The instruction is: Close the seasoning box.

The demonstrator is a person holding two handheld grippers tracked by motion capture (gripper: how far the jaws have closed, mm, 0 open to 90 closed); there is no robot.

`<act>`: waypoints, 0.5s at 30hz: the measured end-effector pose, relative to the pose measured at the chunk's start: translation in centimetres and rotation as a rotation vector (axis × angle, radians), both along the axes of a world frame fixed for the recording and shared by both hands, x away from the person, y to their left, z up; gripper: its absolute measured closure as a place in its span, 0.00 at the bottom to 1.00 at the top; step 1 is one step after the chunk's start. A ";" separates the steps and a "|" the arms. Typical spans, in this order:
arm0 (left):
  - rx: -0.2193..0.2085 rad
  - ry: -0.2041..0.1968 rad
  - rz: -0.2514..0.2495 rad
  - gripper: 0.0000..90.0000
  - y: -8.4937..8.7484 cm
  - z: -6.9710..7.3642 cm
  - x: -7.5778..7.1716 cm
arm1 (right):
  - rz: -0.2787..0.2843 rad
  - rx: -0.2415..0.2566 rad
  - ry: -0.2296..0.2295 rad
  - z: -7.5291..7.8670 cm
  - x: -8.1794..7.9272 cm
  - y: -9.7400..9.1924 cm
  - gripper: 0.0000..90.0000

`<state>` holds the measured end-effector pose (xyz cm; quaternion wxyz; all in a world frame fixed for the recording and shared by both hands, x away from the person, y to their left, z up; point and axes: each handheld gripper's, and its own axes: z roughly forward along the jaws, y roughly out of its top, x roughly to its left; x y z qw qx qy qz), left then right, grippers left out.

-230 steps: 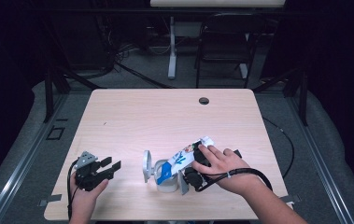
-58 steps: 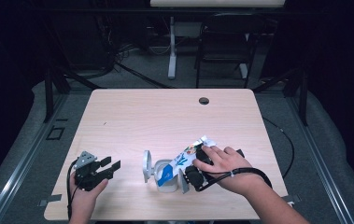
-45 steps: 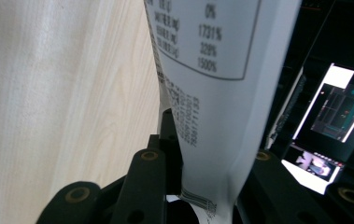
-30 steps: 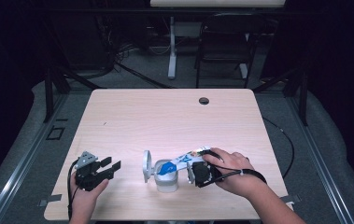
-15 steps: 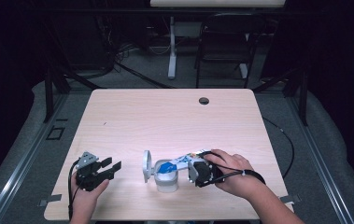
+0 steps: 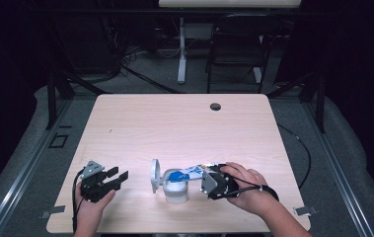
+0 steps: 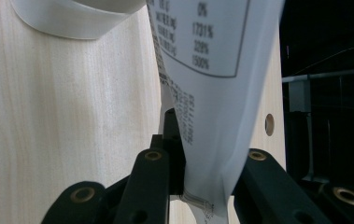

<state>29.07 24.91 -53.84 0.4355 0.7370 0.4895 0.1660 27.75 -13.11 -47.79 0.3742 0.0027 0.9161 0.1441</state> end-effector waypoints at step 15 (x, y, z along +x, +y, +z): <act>-0.003 -0.006 0.001 0.57 -0.3 0.3 -0.2 | -0.040 0.178 0.068 -0.6 -0.5 -1.2 0.88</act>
